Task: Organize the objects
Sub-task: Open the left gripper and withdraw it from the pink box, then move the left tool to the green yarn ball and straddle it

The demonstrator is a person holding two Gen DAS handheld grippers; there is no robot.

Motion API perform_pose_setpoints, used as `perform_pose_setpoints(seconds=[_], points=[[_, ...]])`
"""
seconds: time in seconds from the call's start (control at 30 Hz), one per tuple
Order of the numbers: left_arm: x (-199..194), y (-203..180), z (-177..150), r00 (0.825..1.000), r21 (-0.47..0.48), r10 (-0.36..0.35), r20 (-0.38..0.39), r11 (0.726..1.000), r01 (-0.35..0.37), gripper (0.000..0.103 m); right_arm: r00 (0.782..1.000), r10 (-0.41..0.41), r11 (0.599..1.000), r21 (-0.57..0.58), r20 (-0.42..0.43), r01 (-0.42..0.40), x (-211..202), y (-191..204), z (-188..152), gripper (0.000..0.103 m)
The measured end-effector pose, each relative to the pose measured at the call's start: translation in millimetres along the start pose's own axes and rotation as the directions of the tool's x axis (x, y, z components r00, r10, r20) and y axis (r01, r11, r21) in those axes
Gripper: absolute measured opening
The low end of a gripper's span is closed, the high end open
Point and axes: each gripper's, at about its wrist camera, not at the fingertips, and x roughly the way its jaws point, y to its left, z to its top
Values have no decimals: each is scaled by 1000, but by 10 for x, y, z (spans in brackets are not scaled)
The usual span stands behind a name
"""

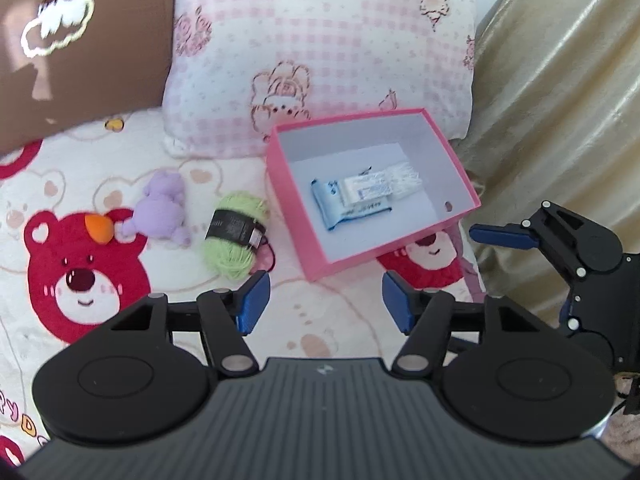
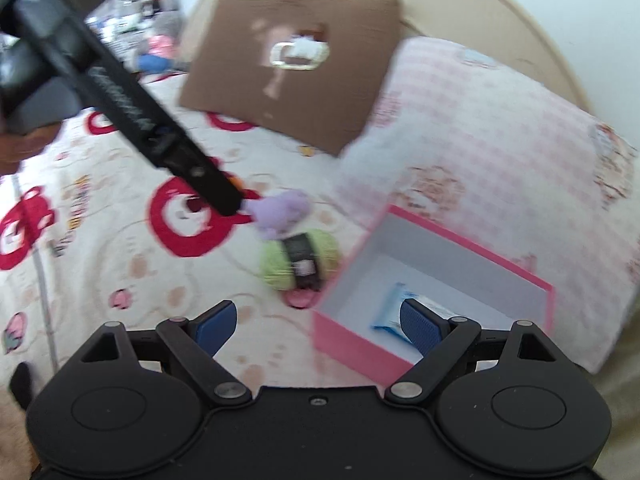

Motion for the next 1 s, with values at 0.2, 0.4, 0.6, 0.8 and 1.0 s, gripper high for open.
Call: perform_pose_setpoints(seconds=[0.2,0.4,0.6,0.8,1.0], points=[[18,267,-178,998,-19,-5,-61,1000,4,62,998,60,997,-41,-8,-60,79,208,79,91],[-36,453,-283,998,-46,13,-58,999,-15,66,997,71,997,-6,35,-71,154,281,141,91],[0,672,-275,997,-94,74,5,993,-73,74,993,49,998,32,104,-53,296,349,188,91],[175,872,-293,998,-127,70,3,989,-69,84,976,-113,990,-63,187,127,594,596,203,91],[367,1103,-341,998,-170,68,-16,983,-69,88,978,-97,990,-82,184,113,973,685,170,91]])
